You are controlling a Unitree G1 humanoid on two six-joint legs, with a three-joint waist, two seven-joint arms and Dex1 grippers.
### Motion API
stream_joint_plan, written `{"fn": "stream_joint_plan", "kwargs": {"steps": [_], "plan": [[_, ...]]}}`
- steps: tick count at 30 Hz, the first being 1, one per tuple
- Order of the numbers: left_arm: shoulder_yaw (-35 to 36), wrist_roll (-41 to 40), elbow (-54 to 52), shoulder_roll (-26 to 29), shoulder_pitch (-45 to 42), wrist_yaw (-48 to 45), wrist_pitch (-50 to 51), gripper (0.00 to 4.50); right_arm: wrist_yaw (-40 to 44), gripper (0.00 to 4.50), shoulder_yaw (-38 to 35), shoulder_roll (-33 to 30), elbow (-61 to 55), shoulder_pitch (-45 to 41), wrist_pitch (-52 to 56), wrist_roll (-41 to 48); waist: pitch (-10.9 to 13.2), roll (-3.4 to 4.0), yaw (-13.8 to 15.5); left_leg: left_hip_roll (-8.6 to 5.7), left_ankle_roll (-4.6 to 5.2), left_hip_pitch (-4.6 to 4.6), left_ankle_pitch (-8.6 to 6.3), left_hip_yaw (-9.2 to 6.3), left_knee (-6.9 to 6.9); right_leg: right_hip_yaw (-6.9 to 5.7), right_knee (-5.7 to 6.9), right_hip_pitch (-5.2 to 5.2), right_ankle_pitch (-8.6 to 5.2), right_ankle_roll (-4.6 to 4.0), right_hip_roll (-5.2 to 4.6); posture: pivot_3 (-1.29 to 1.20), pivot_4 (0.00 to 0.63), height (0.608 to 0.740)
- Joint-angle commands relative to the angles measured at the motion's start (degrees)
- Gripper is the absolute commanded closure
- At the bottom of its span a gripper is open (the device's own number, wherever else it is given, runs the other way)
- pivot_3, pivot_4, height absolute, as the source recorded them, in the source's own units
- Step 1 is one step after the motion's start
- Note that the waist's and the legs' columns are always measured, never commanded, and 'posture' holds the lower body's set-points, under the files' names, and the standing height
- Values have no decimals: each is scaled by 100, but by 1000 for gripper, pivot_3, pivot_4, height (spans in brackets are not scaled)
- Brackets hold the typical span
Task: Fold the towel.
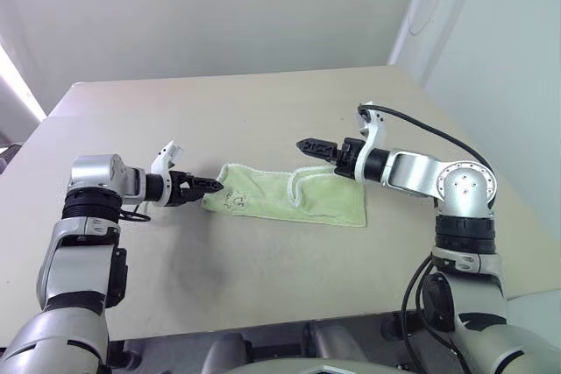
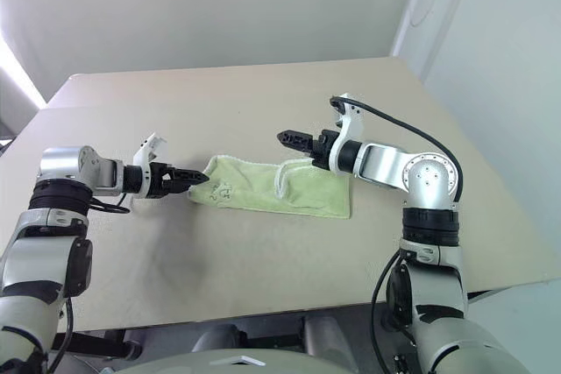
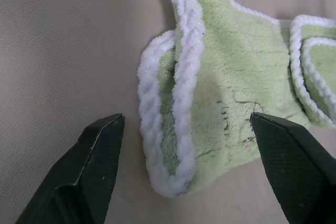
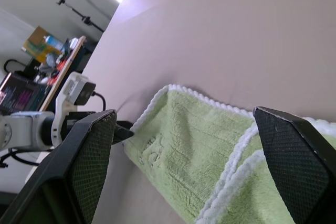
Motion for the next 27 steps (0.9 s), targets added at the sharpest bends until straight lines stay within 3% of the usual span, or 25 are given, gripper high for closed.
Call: {"fn": "stream_joint_plan", "kwargs": {"steps": [1, 9, 16, 21, 27], "plan": [[-37, -159, -128, -105, -9, -79, 100, 1588, -96, 94, -182, 57, -51, 1, 45, -15, 0, 0, -4, 0, 0, -1, 0, 0, 0, 0, 0, 0, 1, -2, 0, 0, 0, 712], [-86, -388, -354, 96, 1, -305, 320, 4481, -66, 94, -226, 33, -84, 75, 131, -189, 1, 1, -26, 1, 0, -22, 0, 1, -7, 1, 1, -28, 12, -16, 3, 0, 0, 712], [-393, -488, -792, 746, 143, -734, 303, 4481, 406, 94, 68, -193, -370, 296, 335, -469, 2, 3, -34, 1, 0, -21, 0, 2, -7, 2, 1, -28, 11, -15, 3, 0, 0, 712], [-722, -503, -1146, 1589, 365, -1205, 200, 4481, 711, 94, 195, -313, -524, 487, 358, -735, 5, 4, -61, 2, 0, -23, 0, 1, -7, 1, 2, -32, 1, -1, 5, 0, 0, 712], [-1020, -238, -786, 2075, 267, -1503, -322, 4481, 1105, 94, 341, -475, -905, 729, 374, -944, 6, 6, -19, 1, 0, -21, 0, 3, -6, 1, 0, -30, -10, -12, 3, 0, 0, 712]]}}
